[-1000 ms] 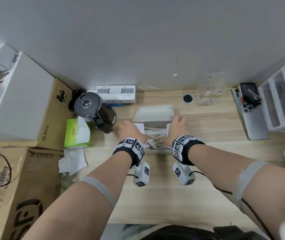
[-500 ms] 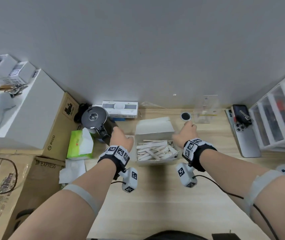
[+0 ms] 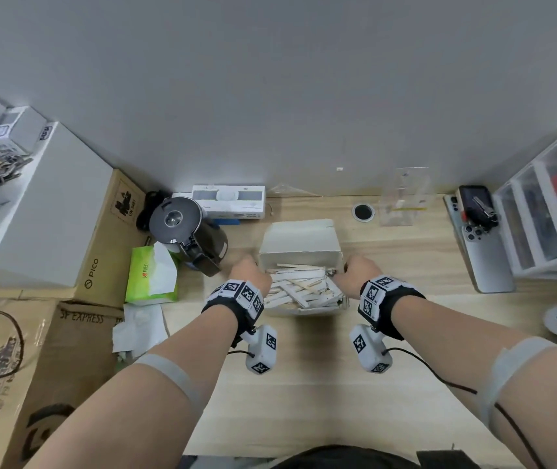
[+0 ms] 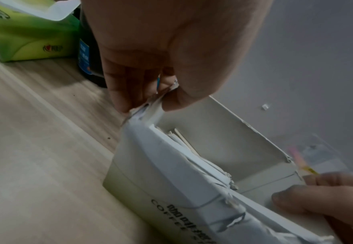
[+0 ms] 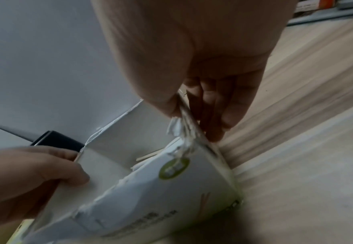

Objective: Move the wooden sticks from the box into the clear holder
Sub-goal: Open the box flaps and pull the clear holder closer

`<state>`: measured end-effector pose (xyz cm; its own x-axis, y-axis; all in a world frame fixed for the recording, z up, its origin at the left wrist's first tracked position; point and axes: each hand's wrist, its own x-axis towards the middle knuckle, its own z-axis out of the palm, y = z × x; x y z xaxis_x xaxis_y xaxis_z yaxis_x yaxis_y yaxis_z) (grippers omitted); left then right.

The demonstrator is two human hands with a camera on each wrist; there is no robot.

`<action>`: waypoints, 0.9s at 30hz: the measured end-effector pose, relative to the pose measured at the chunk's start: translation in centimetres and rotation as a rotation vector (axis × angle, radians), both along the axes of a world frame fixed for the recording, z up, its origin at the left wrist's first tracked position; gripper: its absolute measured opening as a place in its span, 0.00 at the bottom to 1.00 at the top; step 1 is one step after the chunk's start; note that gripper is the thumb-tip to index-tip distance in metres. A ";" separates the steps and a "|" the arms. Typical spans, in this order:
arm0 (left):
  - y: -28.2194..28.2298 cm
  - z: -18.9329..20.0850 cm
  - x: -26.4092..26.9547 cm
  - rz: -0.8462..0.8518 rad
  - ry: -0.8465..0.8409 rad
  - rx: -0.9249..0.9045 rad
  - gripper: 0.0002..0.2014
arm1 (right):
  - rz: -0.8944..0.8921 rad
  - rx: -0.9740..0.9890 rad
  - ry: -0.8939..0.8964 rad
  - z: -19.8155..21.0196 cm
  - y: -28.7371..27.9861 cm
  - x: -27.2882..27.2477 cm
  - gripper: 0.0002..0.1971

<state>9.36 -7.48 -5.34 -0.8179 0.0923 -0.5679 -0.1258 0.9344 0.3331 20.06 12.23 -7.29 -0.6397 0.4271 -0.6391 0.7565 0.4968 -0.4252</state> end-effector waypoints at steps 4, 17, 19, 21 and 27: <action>-0.3 0.6 -0.5 -0.045 -0.024 -0.054 0.09 | 0.045 -0.055 -0.028 0.1 0.7 -0.3 0.14; 6.3 2.1 -1.1 -0.126 0.208 0.246 0.06 | -0.108 0.308 0.289 5.4 10.4 -3.8 0.19; 6.8 1.6 -0.7 -0.132 0.193 0.260 0.05 | -0.098 0.313 0.253 5.5 11.5 -4.0 0.19; 7.0 1.3 -0.4 -0.142 0.177 0.255 0.05 | -0.126 0.315 0.244 5.7 12.2 -4.1 0.20; 6.7 1.1 -0.2 -0.161 0.180 0.229 0.04 | -0.141 0.367 0.221 6.1 13.1 -3.0 0.21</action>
<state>9.19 -0.82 -4.28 -0.8678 0.3371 -0.3650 0.0976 0.8360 0.5400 17.01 25.38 -1.21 -0.6630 0.6926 -0.2840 0.7386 0.5436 -0.3987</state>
